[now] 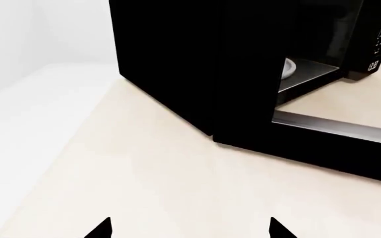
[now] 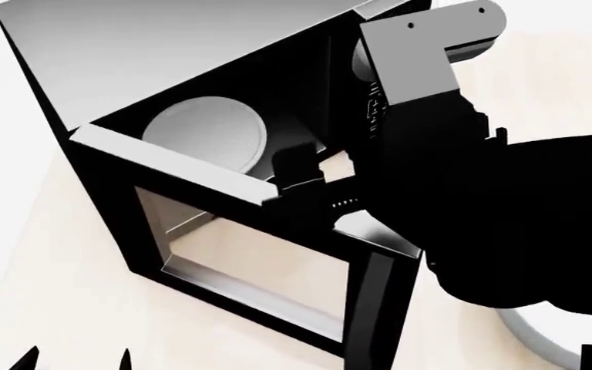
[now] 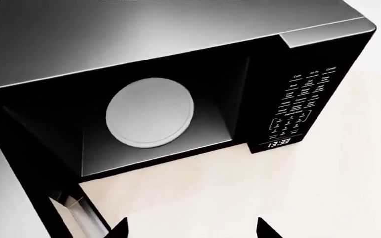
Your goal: Open the microwave.
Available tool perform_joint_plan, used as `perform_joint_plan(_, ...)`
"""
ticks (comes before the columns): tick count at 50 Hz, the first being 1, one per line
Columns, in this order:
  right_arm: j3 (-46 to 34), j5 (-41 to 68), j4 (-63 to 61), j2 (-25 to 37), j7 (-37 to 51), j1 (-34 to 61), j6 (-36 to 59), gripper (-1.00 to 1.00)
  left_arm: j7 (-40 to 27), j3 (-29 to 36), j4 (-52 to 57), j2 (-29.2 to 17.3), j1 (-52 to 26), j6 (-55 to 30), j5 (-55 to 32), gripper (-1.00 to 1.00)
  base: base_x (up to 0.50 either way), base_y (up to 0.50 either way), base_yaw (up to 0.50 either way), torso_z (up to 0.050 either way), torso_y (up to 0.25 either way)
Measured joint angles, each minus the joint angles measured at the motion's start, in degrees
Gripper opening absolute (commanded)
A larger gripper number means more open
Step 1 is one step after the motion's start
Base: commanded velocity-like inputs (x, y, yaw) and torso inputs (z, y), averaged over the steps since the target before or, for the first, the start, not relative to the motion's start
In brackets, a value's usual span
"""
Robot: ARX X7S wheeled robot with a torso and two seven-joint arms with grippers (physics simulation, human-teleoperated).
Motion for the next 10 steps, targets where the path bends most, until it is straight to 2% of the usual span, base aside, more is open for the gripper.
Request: perform_joint_plan(10, -0.1, 3.6, -2.4, 0.5, 3.3, -1.4, -1.0, 1.0, -0.1, 0.1, 0.0, -0.1, -0.1, 0.1, -0.1, 1.0, 0.0, 0.0, 0.01, -0.003, -0.008)
